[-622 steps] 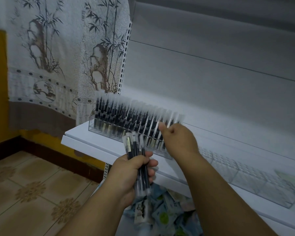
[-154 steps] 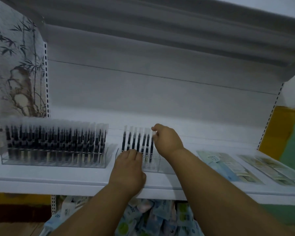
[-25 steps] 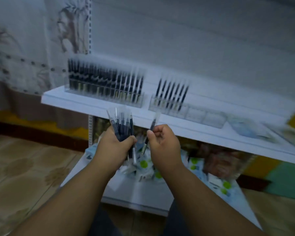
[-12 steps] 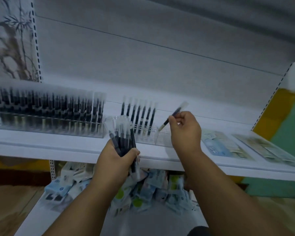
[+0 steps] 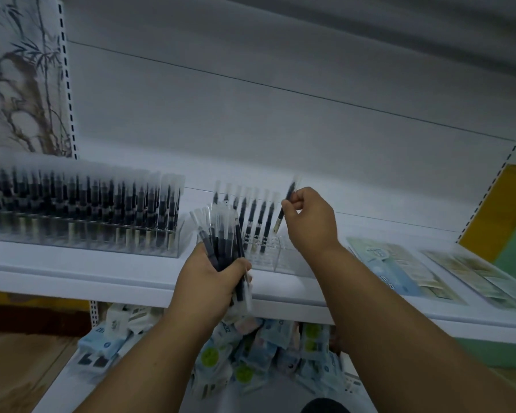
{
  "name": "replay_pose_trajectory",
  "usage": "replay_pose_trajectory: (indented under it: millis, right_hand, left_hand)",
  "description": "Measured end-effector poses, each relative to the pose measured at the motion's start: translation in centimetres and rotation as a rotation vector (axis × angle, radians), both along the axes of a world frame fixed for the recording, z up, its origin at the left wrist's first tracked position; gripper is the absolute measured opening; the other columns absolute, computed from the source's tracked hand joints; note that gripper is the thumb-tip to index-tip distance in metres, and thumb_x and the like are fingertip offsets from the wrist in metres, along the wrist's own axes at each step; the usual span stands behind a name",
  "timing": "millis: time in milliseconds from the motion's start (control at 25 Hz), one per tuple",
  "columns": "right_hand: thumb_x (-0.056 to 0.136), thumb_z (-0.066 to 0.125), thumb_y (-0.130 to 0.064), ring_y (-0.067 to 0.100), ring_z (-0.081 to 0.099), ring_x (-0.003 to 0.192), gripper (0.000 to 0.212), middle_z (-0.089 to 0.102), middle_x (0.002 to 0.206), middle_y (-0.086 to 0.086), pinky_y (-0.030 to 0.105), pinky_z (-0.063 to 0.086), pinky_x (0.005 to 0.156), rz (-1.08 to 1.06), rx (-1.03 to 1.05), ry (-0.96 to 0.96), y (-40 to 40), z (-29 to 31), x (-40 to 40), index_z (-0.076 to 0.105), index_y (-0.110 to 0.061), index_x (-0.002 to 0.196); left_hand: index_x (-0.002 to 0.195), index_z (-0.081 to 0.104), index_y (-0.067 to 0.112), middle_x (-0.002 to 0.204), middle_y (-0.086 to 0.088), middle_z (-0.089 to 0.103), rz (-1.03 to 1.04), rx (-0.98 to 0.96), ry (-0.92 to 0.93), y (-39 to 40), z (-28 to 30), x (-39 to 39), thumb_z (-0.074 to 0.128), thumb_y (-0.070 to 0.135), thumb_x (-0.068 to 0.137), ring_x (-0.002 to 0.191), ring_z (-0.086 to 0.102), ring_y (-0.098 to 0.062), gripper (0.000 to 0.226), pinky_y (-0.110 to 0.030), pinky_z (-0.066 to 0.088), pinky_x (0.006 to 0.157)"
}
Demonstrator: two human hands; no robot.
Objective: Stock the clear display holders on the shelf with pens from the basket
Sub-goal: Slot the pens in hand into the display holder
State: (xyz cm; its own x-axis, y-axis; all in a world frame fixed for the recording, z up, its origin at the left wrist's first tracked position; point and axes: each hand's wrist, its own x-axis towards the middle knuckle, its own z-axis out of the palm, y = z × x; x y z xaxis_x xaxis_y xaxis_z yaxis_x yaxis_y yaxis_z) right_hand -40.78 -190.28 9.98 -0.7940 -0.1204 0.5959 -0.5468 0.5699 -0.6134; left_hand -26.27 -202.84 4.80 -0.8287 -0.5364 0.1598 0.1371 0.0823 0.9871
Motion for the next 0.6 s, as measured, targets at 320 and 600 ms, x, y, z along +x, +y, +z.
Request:
replay_pose_trajectory:
  millis: [320,600]
  right_hand:
    - [0.090,0.062,-0.021,0.016,0.049,0.056,0.032,0.050,0.058,0.000,0.029,0.046,0.058,0.009,0.332,-0.146,0.0,-0.6,-1.5,0.048,-0.014,0.063]
    - [0.091,0.063,-0.043,0.026,0.062,0.065,0.042,0.055,0.059,0.001,0.038,0.055,0.069,-0.055,0.335,-0.214,0.4,-0.4,-0.1,0.048,-0.014,0.064]
  left_hand:
    - [0.105,0.064,0.020,0.085,0.002,0.075,0.014,0.050,0.003,0.3,-0.2,-1.1,0.074,0.019,0.084,0.073,0.071,-0.009,0.023,-0.023,0.051,0.062]
    - [0.104,0.066,0.017,0.084,-0.001,0.076,-0.037,0.102,0.029,0.6,-0.2,-1.9,0.075,0.015,0.083,0.078,0.073,-0.019,0.023,-0.040,0.059,0.075]
